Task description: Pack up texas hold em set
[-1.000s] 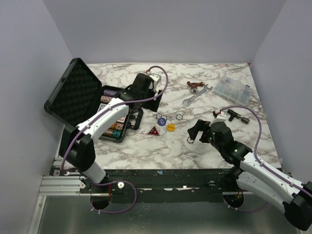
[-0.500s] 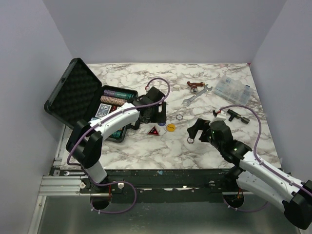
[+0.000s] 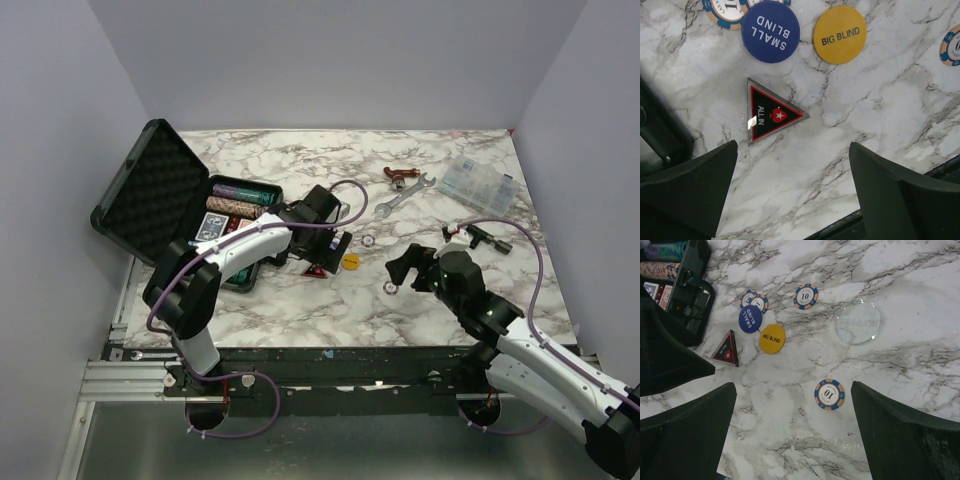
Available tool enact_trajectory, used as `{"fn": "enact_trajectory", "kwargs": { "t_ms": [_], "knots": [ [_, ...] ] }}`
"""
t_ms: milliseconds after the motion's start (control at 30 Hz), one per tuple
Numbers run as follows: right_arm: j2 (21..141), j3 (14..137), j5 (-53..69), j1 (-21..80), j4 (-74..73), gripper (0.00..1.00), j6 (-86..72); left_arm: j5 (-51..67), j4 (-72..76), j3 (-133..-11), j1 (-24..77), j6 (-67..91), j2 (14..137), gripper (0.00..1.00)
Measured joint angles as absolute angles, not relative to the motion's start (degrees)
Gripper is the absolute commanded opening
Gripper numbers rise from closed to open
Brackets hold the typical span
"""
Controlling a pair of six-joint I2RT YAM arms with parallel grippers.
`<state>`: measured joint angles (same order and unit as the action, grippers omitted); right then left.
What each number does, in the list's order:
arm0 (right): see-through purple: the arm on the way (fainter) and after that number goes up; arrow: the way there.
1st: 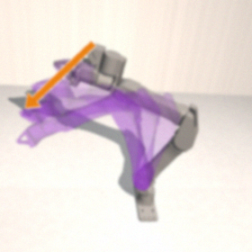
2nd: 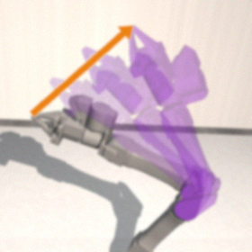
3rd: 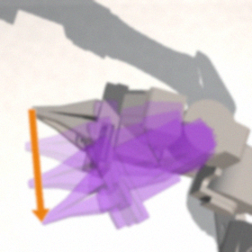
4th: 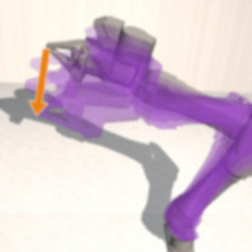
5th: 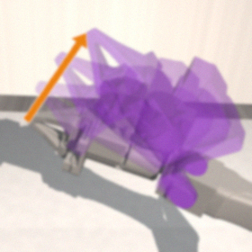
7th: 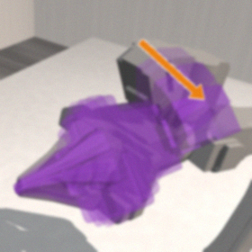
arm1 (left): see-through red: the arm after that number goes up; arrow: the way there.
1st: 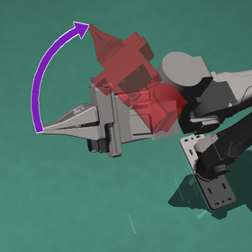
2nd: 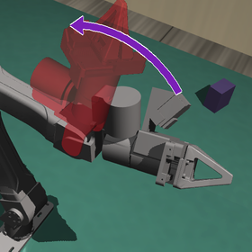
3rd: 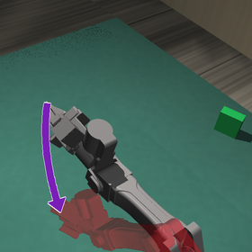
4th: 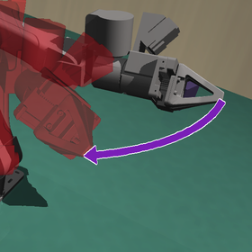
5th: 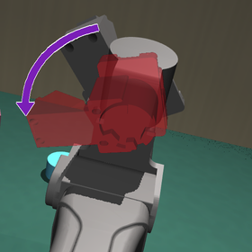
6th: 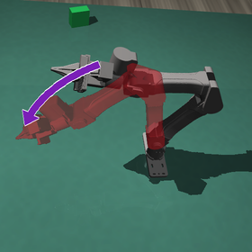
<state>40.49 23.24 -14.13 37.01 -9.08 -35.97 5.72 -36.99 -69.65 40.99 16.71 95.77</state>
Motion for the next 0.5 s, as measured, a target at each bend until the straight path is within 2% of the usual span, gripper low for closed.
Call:
{"fn": "enact_trajectory", "kwargs": {
  "t_ms": [300,500],
  "knots": [
    [36.0,21.8,-14.1,37.0,-9.1,1.0,-35.9,5.0,-39.1,-73.2,41.8,9.2,104.7,0.96],
    [34.3,21.2,-14.1,37.0,-9.1,1.0,-35.9,3.5,-39.6,-75.0,42.5,8.0,108.7,0.95]
  ]
}}
